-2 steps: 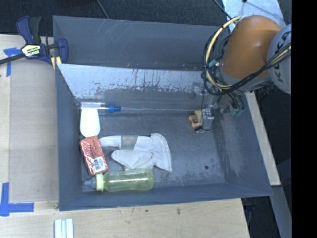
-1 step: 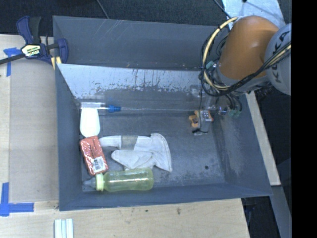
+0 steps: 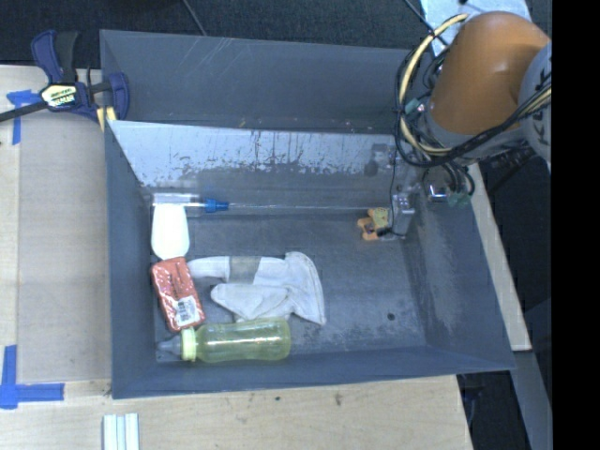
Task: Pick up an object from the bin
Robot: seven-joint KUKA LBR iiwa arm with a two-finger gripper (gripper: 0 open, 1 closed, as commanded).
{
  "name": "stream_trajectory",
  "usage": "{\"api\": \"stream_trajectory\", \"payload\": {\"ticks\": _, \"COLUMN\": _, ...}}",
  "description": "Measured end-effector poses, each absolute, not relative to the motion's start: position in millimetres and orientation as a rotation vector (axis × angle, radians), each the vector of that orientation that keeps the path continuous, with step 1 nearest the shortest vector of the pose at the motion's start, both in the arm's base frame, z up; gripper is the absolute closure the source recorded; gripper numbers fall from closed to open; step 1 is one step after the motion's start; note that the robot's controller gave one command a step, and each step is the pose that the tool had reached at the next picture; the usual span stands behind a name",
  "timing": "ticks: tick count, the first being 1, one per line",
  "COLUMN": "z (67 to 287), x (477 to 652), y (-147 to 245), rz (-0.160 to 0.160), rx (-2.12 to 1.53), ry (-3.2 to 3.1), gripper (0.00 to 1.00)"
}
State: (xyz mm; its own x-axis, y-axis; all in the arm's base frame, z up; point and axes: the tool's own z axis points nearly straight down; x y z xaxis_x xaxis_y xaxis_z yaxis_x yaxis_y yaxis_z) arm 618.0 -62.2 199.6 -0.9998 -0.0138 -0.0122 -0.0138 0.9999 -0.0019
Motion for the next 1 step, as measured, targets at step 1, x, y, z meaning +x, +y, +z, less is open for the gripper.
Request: {"api": "stream_trajectory", "payload": {"ticks": 1, "z": 137.1, "x": 618.9, "y": -46.0, "rz": -0.003, "rx": -0.038, "ry": 3.132, "gripper": 0.0}}
